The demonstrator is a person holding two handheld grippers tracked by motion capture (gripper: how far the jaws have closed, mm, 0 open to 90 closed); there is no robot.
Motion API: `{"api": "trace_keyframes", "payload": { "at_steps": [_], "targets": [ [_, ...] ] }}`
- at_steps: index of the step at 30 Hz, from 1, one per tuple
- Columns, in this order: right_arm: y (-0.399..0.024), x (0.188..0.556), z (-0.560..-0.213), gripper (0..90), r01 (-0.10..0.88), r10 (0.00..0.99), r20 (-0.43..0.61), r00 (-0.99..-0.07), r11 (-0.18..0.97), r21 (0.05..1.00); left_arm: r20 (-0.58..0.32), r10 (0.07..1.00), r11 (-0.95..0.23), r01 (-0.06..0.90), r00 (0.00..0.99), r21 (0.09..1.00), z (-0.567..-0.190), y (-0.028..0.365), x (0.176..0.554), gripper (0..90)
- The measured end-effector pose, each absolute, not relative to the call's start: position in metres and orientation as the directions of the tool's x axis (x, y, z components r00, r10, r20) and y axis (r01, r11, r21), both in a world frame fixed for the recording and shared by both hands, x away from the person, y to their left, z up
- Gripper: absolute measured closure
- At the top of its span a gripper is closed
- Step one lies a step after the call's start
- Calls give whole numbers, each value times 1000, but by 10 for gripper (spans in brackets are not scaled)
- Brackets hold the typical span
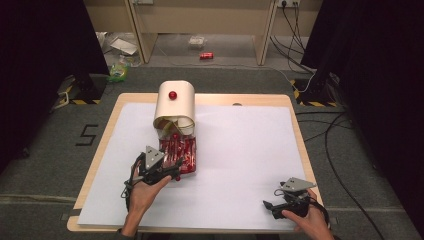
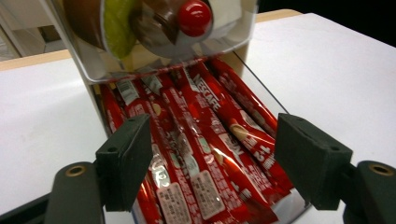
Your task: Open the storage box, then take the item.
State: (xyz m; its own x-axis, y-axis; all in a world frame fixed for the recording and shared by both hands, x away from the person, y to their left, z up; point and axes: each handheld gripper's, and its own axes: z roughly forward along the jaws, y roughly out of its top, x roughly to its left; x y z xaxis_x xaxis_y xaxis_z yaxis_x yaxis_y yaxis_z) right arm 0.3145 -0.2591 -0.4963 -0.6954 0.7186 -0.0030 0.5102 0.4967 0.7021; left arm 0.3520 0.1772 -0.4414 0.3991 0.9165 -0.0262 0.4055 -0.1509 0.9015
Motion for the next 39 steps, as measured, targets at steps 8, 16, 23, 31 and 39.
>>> {"api": "trace_keyframes", "payload": {
  "at_steps": [8, 16, 23, 31, 39],
  "targets": [
    [-259, 315, -496, 55, 509, 718, -4, -696, 498, 702, -20, 924, -150, 409, 383, 900, -442, 176, 363, 291],
    [-259, 315, -496, 55, 510, 719, -3, -695, 497, 702, -23, 927, -147, 420, 374, 895, -444, 178, 370, 363],
    [-259, 314, -496, 55, 510, 719, -4, -695, 497, 702, -24, 925, -149, 422, 378, 894, -446, 176, 372, 446],
    [-259, 314, -496, 55, 510, 719, -4, -695, 497, 702, -24, 930, -151, 439, 367, 885, -449, 176, 374, 530],
    [-259, 314, -496, 56, 509, 719, -5, -695, 498, 702, -20, 928, -167, 465, 371, 869, -460, 171, 379, 627]
  ]
}}
